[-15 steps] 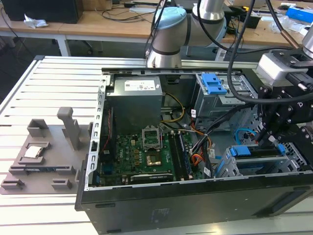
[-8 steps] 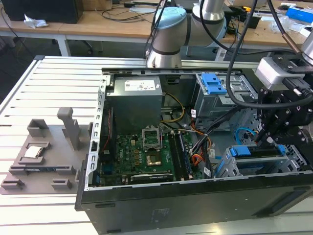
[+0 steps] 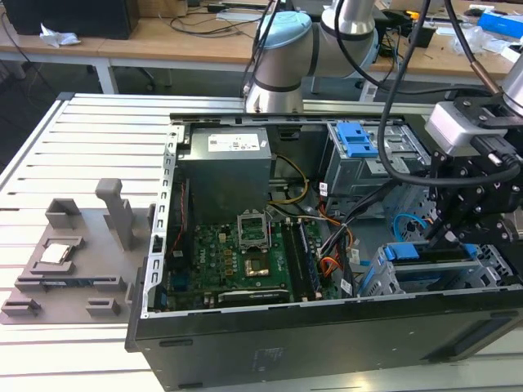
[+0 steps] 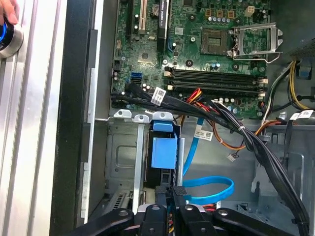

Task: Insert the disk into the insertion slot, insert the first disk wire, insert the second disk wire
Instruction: 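Insert the second disk wire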

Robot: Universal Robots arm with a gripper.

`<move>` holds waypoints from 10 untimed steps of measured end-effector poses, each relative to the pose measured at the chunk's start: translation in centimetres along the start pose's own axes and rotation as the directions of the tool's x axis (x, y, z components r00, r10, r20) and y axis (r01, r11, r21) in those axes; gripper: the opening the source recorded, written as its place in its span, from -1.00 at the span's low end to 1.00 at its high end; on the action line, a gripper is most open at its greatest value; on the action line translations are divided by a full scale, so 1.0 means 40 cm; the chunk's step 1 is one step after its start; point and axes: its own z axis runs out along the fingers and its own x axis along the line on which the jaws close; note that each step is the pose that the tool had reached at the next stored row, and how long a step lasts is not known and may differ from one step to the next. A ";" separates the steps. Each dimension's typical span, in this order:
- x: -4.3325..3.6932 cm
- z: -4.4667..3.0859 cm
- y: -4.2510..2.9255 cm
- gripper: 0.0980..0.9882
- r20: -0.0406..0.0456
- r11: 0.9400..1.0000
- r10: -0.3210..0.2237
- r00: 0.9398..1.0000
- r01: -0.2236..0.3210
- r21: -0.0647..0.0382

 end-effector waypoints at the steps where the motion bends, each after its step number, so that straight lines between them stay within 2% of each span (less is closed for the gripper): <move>1: 0.000 0.001 0.002 -0.85 0.000 1.000 0.000 1.000 0.000 0.000; 5: -0.001 0.000 0.005 -0.85 0.001 1.000 0.000 1.000 0.000 0.000; 10: -0.007 -0.001 -0.007 -0.85 0.001 1.000 0.000 1.000 0.000 -0.002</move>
